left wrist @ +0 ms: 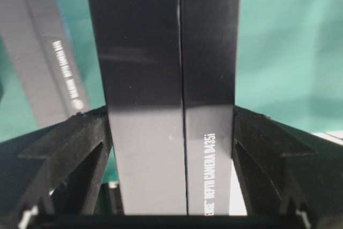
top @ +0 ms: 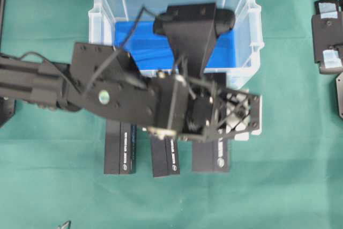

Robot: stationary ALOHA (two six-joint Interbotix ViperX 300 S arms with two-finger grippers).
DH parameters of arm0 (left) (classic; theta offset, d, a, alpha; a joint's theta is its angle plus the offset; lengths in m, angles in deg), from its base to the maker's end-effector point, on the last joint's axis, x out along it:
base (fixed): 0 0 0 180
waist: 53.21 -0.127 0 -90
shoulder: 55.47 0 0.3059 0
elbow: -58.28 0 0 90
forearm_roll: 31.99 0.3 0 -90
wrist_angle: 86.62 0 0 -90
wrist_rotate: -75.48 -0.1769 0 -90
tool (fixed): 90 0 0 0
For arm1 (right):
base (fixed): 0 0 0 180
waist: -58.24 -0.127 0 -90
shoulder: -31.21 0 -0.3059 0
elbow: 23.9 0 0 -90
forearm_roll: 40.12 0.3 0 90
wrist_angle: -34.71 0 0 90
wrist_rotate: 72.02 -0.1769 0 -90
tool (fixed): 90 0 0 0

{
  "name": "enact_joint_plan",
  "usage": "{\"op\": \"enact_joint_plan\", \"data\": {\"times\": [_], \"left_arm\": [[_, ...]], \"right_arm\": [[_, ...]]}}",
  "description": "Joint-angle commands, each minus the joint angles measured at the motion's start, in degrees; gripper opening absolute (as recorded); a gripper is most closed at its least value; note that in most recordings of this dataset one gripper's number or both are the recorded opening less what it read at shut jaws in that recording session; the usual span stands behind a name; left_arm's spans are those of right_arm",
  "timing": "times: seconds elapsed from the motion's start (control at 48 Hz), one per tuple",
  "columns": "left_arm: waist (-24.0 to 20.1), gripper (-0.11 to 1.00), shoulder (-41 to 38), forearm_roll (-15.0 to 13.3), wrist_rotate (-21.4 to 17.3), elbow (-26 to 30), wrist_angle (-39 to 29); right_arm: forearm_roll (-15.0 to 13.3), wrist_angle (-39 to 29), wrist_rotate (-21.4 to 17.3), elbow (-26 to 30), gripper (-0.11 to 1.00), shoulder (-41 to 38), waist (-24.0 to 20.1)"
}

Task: Take the box out of the case with the left arm.
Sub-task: 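Swing the held box out to the table right of the middle box, then lower the box onto the table and open the left gripper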

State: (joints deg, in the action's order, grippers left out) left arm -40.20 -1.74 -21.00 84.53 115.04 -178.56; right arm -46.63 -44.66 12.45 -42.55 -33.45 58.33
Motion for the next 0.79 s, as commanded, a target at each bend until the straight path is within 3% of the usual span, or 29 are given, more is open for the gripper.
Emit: {"op": "enact_joint_plan", "data": {"times": [0.0, 0.188, 0.479, 0.771], "left_arm": [[1.4, 0.65, 3.5, 0.4, 0.8, -1.8, 0.4], [1.5, 0.65, 5.6, 2.2, 2.7, -11.1, 5.4], [0.8, 0.65, 8.5, 2.6, 8.2, -26.5, 21.9], [0.3, 0.65, 5.0, 2.0, 9.0, -28.3, 28.6]], "right_arm": [[-0.1, 0.2, -0.1, 0.5, 0.0, 0.0, 0.1], [-0.1, 0.3, -0.1, 0.5, 0.0, 0.0, 0.0], [-0.1, 0.3, -0.2, 0.2, 0.0, 0.0, 0.1], [-0.1, 0.2, -0.3, 0.1, 0.0, 0.0, 0.1]]}}
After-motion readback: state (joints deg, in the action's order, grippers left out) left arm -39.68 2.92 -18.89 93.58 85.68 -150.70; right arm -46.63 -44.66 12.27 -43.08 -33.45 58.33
